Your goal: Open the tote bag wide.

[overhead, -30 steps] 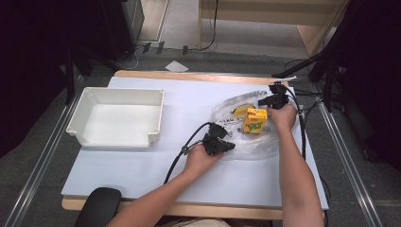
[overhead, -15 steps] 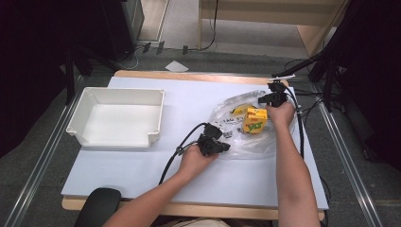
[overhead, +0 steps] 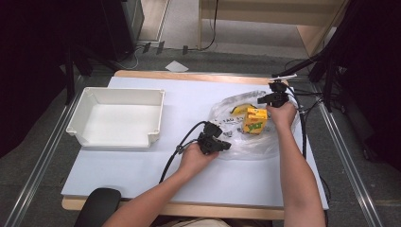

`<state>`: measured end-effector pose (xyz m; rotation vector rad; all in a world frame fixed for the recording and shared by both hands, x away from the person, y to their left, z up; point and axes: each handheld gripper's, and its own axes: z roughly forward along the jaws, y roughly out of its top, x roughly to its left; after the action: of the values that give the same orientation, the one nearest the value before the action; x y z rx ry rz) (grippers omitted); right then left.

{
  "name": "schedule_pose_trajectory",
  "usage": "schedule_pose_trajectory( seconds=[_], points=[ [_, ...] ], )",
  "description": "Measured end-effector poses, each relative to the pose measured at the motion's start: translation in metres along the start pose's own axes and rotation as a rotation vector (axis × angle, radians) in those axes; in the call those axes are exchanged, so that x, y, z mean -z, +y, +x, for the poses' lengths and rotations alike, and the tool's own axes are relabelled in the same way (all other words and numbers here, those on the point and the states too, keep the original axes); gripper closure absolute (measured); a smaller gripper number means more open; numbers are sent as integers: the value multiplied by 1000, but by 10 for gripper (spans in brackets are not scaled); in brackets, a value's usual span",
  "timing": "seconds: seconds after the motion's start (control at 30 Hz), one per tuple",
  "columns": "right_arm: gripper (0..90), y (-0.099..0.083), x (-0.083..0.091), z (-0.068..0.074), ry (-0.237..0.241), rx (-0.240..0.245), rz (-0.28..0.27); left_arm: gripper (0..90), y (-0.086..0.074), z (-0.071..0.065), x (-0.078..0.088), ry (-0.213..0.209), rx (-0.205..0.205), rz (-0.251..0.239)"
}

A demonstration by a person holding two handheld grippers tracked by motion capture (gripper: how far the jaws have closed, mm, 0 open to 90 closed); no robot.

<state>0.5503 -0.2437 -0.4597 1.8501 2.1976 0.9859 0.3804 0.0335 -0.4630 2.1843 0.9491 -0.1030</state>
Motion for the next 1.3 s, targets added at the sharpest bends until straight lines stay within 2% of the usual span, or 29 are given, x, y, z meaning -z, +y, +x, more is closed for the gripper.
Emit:
schedule_pose_trajectory(
  seconds=[0.3, 0.43, 0.57, 0.73, 0.8, 0.93, 1.03, 1.13, 1.2, 1.3],
  points=[
    [900, 0, 22, 17, 27, 70, -10, 858, 10, -2, 7, -12, -8, -19],
    [900, -1, 29, 22, 42, 78, -18, 841, 13, -1, 10, -19, -4, -28],
    [900, -5, 38, 26, 33, 89, -43, 828, 17, -3, 16, -24, -12, -38],
    [900, -13, 45, 25, 34, 90, -37, 793, 22, -5, 21, -31, -30, -44],
    [900, -17, 48, 24, 42, 86, -56, 783, 24, -5, 24, -36, -37, -48],
    [879, -23, 54, 24, 39, 97, -39, 757, 31, -5, 28, -38, -65, -42],
    [867, -29, 62, 24, 48, 99, -64, 726, 36, -4, 32, -44, -79, -48],
    [838, -34, 69, 23, 42, 105, -62, 678, 41, -2, 35, -63, -89, -35],
    [831, -38, 74, 22, 41, 111, -72, 651, 44, 0, 38, -57, -104, -29],
    [813, -45, 85, 19, 47, 106, -85, 584, 49, 3, 42, -86, -101, -32]
  ],
)
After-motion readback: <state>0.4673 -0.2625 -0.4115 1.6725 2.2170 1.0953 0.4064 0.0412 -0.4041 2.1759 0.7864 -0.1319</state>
